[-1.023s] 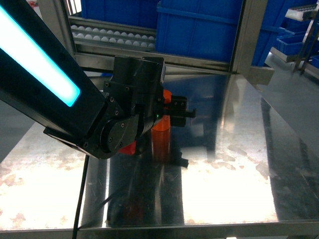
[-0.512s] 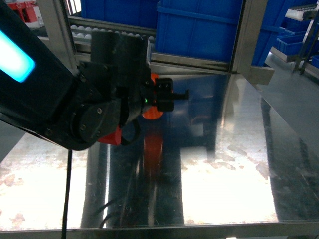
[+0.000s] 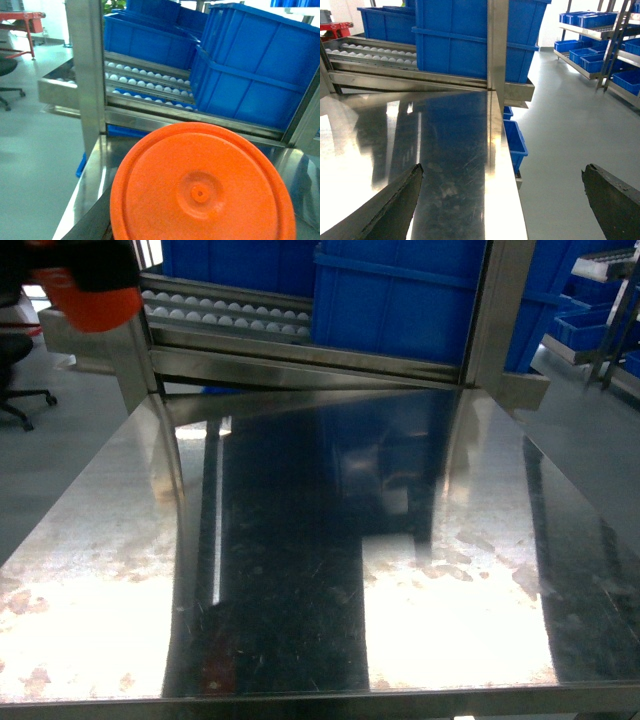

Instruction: Pick capacitor and pack into box

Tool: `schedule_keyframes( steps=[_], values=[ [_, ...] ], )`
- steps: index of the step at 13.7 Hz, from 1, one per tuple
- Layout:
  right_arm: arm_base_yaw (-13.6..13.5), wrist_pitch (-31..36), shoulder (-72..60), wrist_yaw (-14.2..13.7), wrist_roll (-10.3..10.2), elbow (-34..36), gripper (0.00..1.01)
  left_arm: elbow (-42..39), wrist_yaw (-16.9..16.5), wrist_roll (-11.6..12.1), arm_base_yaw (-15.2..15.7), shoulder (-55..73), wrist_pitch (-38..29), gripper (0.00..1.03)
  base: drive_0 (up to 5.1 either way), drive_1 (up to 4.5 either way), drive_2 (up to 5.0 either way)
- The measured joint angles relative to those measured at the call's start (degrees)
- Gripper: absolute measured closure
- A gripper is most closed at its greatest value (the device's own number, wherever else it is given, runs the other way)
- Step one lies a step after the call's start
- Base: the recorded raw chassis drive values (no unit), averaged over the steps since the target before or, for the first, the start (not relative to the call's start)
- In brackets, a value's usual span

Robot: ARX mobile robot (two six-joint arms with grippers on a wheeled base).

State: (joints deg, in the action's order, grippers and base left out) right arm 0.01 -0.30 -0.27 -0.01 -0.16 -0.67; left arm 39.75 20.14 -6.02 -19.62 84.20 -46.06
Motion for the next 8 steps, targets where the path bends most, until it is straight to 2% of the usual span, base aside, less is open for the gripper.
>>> schedule_keyframes(
  steps=[3,7,8],
  values=[
    [0.00,0.00,0.00,0.02,0.00,0.00,0.03,-12.22,1.25,0.00,0.22,-21.09,5.73,0.59,0.0,0.00,0.0],
    [0.00,-0.02,0.00,0.00,0.02,0.00,0.03,-12.24,1.27,0.00,0.22,-22.73,5.81,0.59,0.0,0.00,0.0],
    [0.00,-0.02,0.00,0.02,0.02,0.00,0.03,-11.89,0.00,0.87,0.61,-24.06,10.03,0.59,0.0,0.00,0.0]
  ],
)
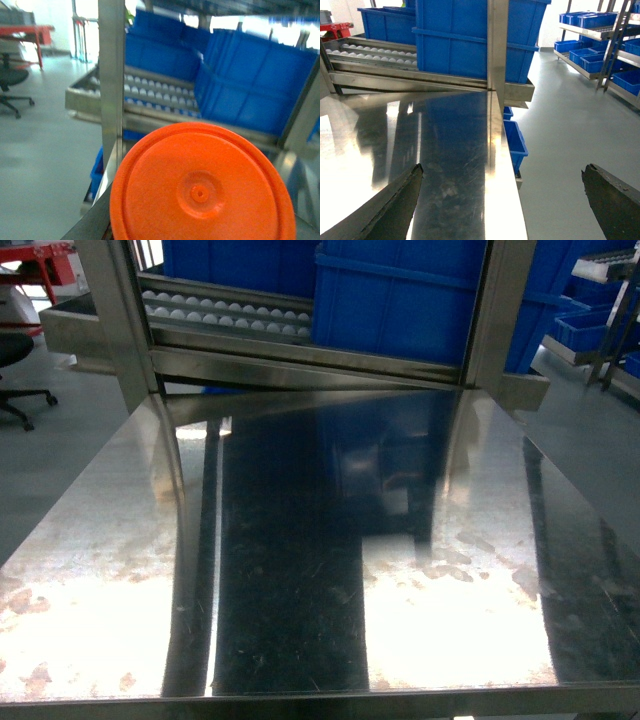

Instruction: Pick capacitor and pack into box

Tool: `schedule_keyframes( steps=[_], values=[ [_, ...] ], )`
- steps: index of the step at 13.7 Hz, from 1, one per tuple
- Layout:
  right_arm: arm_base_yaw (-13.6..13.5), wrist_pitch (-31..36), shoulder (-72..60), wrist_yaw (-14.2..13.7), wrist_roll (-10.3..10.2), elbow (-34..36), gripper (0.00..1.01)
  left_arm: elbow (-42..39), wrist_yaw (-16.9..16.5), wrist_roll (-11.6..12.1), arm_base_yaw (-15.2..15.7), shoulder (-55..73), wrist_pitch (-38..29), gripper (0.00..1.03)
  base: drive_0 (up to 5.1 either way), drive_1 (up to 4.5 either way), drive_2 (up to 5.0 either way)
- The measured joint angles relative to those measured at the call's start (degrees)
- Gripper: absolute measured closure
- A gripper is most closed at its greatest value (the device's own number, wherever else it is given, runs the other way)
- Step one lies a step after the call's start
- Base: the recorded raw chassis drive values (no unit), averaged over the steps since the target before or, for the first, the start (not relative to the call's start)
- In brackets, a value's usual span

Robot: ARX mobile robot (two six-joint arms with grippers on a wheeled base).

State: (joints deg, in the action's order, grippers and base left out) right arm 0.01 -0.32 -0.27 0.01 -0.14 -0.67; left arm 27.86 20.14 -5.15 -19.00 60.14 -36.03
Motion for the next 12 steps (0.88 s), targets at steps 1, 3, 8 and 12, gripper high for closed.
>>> schedule_keyframes(
  steps=[1,3,8,12],
  values=[
    [0.00,0.04,0.00,-0.02,-0.02,0.00,0.03,-1.38,-2.78,1.97,1.42,-2.89,4.37,0.59,0.0,0.00,0.0],
    [0.00,0.02,0.00,0.00,0.00,0.00,0.03,-8.33,-6.16,3.85,5.40,-8.31,4.24,0.59,0.0,0.00,0.0],
    [0.00,0.02,0.00,0.00,-0.02,0.00,0.03,-18.03,-12.33,4.13,11.39,-18.40,4.59,0.59,0.0,0.00,0.0],
    [0.00,0.04,0.00,0.02,0.00,0.00,0.03,-22.53,-19.67,4.20,18.23,-26.60,8.26,0.59,0.0,0.00,0.0]
  ],
)
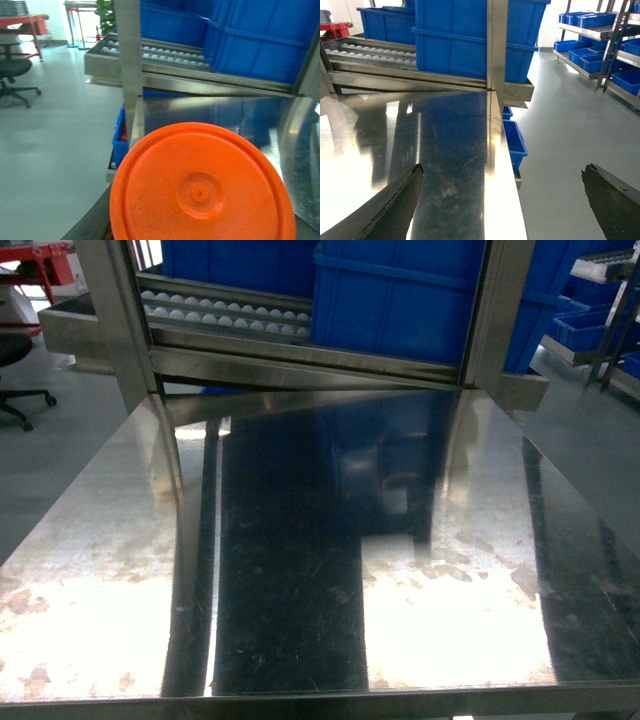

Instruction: Pick capacitor and pack into box

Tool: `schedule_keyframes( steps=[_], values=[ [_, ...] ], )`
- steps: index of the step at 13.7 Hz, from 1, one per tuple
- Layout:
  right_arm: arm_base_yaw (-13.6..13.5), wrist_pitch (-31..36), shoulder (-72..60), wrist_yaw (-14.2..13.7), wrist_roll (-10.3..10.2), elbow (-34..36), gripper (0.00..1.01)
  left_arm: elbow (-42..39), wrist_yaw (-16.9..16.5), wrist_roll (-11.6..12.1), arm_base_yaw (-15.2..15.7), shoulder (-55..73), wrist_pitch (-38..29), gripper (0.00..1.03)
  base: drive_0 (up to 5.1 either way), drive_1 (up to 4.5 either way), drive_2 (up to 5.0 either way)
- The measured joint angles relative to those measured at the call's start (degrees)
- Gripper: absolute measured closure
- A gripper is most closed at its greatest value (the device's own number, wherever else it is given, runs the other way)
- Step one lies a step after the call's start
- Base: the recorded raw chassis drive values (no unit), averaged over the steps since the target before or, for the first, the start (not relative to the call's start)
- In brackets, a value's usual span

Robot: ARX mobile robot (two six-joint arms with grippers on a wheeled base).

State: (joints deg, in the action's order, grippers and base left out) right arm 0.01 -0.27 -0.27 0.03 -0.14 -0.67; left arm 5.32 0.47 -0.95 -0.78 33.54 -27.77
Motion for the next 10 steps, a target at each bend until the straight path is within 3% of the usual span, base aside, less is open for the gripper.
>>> schedule_keyframes(
  steps=[2,3,10],
  values=[
    [0.00,-0.02,0.00,-0.02,-0.02,0.00,0.03,-2.99,-0.46,0.00,0.63,-9.81,6.73,0.59,0.0,0.00,0.0],
    [0.00,-0.02,0.00,-0.04,-0.02,0.00,0.03,-4.57,-0.48,0.00,0.63,-11.02,5.03,0.59,0.0,0.00,0.0],
    [0.00,0.02,0.00,-0.02,-0.02,0.00,0.03,-4.59,-0.46,-0.02,0.63,-17.03,11.10,0.59,0.0,0.00,0.0]
  ],
)
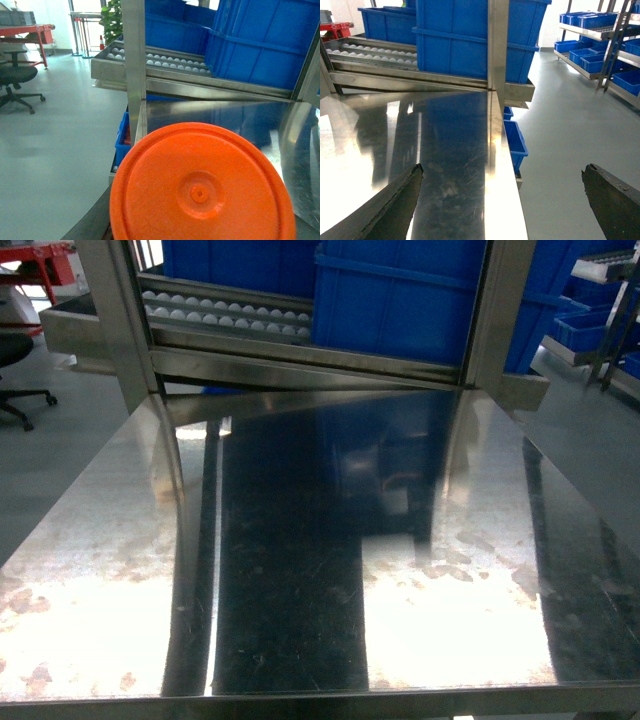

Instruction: Pick capacitor and pack into box

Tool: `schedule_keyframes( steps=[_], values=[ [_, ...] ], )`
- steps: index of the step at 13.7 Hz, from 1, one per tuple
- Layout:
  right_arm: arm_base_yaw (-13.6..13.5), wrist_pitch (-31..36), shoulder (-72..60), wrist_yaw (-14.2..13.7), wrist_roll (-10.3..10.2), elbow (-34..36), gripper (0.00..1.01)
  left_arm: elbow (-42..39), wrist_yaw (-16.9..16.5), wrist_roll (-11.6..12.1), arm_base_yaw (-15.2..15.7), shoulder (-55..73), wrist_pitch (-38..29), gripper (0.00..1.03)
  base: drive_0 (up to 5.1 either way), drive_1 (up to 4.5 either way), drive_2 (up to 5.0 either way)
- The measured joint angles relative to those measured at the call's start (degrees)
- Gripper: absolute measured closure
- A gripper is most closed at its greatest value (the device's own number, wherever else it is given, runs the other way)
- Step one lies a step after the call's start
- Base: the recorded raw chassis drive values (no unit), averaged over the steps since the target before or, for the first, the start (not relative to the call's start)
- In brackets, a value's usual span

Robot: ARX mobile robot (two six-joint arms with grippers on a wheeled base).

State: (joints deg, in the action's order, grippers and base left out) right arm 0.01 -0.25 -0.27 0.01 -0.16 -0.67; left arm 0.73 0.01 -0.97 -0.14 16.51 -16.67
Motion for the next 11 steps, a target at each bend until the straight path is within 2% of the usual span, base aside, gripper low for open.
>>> schedule_keyframes(
  steps=[6,7,8,11],
  values=[
    [0.00,-0.04,0.00,-0.02,0.00,0.00,0.03,0.00,-0.02,0.02,0.00,-6.78,6.99,0.59,0.0,0.00,0.0],
    [0.00,-0.04,0.00,0.00,0.02,0.00,0.03,0.04,0.02,0.02,0.00,-11.39,14.01,0.59,0.0,0.00,0.0],
    [0.00,-0.07,0.00,0.00,0.02,0.00,0.03,0.04,-0.02,0.02,0.00,-16.00,16.39,0.59,0.0,0.00,0.0],
    [0.00,-0.04,0.00,0.00,0.02,0.00,0.03,0.04,0.00,0.04,0.00,-15.89,16.85,0.59,0.0,0.00,0.0]
  ],
)
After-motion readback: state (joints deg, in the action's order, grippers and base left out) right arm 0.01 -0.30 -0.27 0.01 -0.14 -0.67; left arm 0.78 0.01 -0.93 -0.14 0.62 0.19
